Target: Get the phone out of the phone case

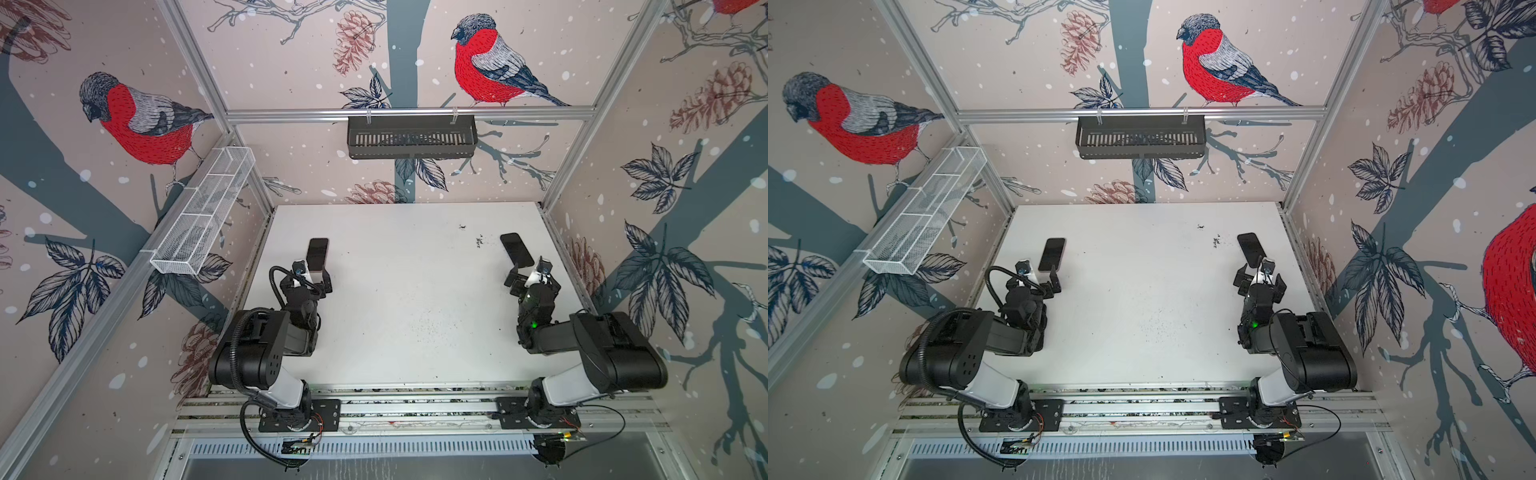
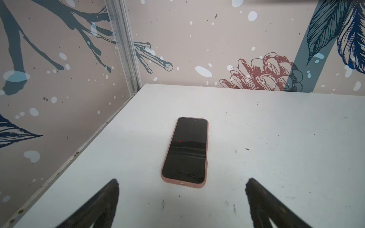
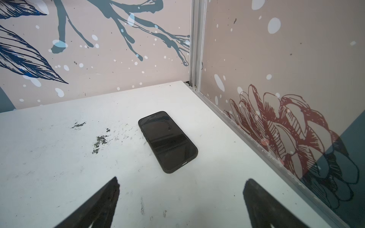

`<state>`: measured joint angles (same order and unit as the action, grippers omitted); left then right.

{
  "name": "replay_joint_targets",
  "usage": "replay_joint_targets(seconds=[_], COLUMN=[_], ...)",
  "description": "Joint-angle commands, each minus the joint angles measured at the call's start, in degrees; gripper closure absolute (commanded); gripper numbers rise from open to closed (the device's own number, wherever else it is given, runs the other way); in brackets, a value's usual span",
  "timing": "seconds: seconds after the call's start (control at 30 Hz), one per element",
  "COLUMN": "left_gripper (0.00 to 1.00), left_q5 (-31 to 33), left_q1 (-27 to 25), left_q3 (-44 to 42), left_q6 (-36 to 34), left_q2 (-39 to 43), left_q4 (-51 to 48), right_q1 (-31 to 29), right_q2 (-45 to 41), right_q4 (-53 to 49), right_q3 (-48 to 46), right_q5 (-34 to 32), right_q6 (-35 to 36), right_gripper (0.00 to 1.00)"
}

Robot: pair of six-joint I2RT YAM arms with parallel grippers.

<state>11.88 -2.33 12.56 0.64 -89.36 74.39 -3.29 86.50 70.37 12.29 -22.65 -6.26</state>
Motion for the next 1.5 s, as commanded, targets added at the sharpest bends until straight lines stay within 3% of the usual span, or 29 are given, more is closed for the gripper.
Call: replay_joint_targets(seconds=[0.0,0.83,0.97,1.03,1.07,1.1,1.23,1.4,1.47], left_gripper=[0.01,0.01,0.02,0.02,0.01,0.02,0.01,0.01,0.01], left_q5=[-0.6,-1.0,-1.4,-1.3,-0.7,-0.7,4.6,5.5,2.5], left_q1=[0.2,0.4,0.2,0.1,-0.4,-1.0,-7.4,-13.3,-15.8], left_q3=[0.0,0.1,0.0,0.5,0.7,0.8,1.9,8.4,12.8], left_q6=[0.0,0.1,-0.3,-0.5,-0.7,-1.2,-1.0,11.4,16.8], left_q2=[0.2,0.2,0.7,3.4,6.0,8.5,20.9,37.4,41.1], left_q4=[2.0,1.7,1.9,-1.3,-4.0,-6.3,-18.3,-42.3,-51.7], right_q1=[0.5,0.4,-2.7,-2.6,-4.2,-7.0,-12.2,-20.9,-26.0], right_q2=[-0.4,-0.5,-1.9,-2.7,-3.8,-6.3,-17.8,-28.2,-31.4], right_q4=[1.2,1.1,0.9,3.5,4.8,-1.0,-27.0,-53.6,-62.1], right_q3=[-0.2,-0.2,-0.4,-1.9,-1.6,0.4,9.3,19.5,23.4], right_q5=[1.4,1.3,-4.2,-3.5,-6.6,-13.0,-16.8,-16.2,-16.4], right_q6=[-0.9,-0.9,0.6,1.3,4.2,4.8,2.1,-4.9,-5.9], right_gripper=[0.0,0.0,0.0,0.0,0.0,0.0,0.0,0.0,0.01])
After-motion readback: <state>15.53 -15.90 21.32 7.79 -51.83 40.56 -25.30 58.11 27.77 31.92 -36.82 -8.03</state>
